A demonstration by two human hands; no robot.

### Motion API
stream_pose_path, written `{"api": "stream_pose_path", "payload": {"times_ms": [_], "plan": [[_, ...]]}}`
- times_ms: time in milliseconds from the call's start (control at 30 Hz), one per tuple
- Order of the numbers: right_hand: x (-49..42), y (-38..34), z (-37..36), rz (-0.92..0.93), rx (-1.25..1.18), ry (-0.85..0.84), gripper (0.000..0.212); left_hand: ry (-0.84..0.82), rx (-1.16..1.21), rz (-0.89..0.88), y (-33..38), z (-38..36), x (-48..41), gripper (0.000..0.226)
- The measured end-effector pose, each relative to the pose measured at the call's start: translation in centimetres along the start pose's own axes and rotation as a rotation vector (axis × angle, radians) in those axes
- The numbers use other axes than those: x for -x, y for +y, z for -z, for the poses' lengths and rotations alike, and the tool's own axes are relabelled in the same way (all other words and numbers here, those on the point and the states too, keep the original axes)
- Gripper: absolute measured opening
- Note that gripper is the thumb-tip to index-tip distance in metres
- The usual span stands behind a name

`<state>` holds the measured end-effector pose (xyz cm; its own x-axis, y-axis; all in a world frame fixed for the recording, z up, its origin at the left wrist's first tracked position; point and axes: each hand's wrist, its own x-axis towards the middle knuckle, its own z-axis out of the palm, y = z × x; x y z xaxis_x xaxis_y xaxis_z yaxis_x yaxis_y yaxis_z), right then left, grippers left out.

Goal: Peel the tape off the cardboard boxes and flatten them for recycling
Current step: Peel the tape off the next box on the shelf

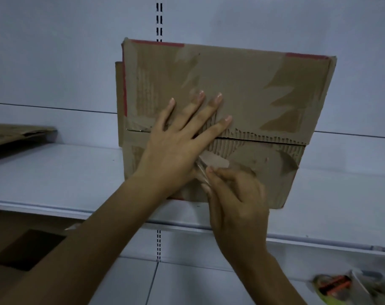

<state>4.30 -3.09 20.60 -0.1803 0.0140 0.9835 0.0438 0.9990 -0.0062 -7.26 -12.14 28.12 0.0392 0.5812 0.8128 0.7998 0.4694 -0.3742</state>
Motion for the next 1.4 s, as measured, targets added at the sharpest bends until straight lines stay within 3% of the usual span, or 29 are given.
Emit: {"api": "stream_pose_path", "payload": {"times_ms": [133,233,333,433,533,600,800,933,1033,1100,1167,1267,1400], "plan": [[0.7,-0.4,-0.8,-0.176,-0.059,-0.047,0.027,0.077,-0.004,-0.020,-0.1,-0.9,-0.1,0.072],[1.0,-0.7,-1.1,-0.182,-0.002,-0.035,0.027,0.092,0.013,-0.042,-0.2,-1.5,0.3,0.072],[0.9,-0.8,-0.9,-0.185,-0.007,-0.026,0.030,0.084,0.052,-0.179,-1.3,-1.2,0.9,0.067],[0.0,-1.3,0.0,-0.433,-0.247,0.056,0.032,0.081,0.045,-0.336,-3.7,-1.0,2.3,0.061],[-0.5,-1.7,0.6,-0.808,-0.461,0.197,0.031,0.120,0.092,-0.314,-5.2,-1.8,3.5,0.065],[-0.6,-1.8,0.8,-0.928,-0.494,0.259,0.026,0.146,0.131,-0.304,-5.0,-2.5,3.6,0.061],[-0.9,-6.7,0.4,-0.747,-0.157,0.287,0.018,0.350,0.470,-0.216,-4.6,-2.8,4.9,0.060],[-2.8,-9.2,-1.4,-0.491,0.097,0.206,0.021,0.505,0.842,0.214,-6.8,-1.9,5.0,0.058],[-5.0,-10.6,-3.7,-0.301,0.273,0.177,0.028,0.331,1.202,0.506,-8.7,-2.8,5.3,0.059],[-6.4,-11.3,-5.4,-0.249,0.306,0.087,0.032,0.160,1.372,0.599,-8.8,-3.5,5.8,0.063],[-7.3,-11.4,-6.7,-0.276,0.348,-0.001,0.035,0.104,1.353,0.584,-8.4,-4.4,6.4,0.071],[-7.6,-11.2,-7.5,-0.288,0.343,0.010,0.033,0.119,1.268,0.567,-8.4,-4.4,6.9,0.070],[-6.2,-11.3,-6.8,-0.231,0.331,0.073,0.033,0.209,0.970,0.356,-8.2,-3.3,7.3,0.069]]}}
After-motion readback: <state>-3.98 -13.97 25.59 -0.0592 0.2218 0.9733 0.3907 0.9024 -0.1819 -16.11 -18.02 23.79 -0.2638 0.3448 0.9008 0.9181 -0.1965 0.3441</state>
